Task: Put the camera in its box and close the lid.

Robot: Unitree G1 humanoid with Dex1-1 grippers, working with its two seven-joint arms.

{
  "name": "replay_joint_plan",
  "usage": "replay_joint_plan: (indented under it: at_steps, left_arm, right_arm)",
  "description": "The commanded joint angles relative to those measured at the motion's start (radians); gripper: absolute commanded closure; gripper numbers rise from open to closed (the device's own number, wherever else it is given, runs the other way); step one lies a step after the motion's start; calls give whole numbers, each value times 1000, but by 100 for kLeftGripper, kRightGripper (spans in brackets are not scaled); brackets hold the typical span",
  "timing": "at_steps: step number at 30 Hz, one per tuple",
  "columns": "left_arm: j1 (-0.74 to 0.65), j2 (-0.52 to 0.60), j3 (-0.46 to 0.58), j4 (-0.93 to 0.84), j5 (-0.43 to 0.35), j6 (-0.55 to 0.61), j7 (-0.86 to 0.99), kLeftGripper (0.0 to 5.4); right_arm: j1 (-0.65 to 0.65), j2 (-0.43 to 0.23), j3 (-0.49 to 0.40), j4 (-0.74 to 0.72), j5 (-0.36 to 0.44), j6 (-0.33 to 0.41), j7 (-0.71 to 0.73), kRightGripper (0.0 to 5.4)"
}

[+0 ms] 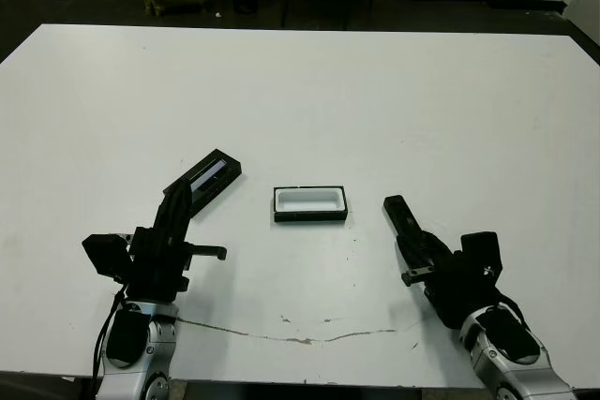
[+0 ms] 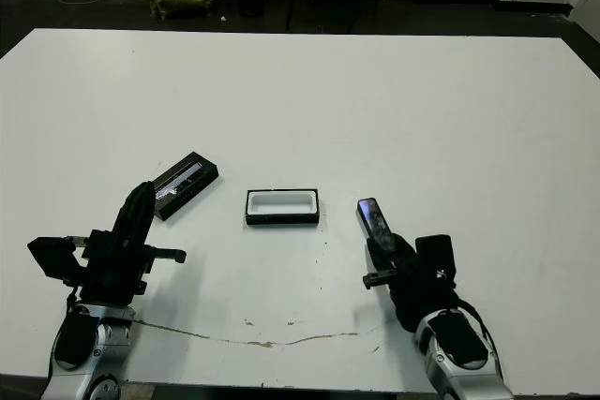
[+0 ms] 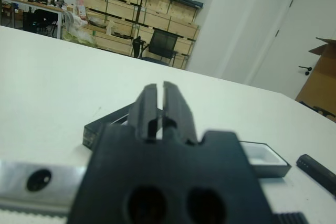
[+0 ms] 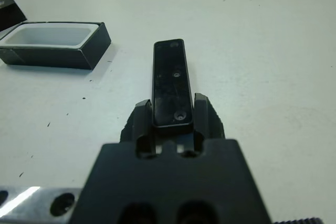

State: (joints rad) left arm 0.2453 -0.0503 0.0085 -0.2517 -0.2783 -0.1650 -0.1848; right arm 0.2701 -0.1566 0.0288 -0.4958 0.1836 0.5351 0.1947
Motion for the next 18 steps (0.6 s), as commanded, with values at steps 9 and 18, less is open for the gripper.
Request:
replay_joint_plan:
  at_steps: [9,18]
  left_arm:
    - [18,1,-2,6,3,13,7,540]
    - [11,3,2,29,0,-13,-5,540]
  right_arm:
    - [19,-35,-28,-7,-14,35,-3,502]
    - [-222,-200,-204,-5,121,74,149,503]
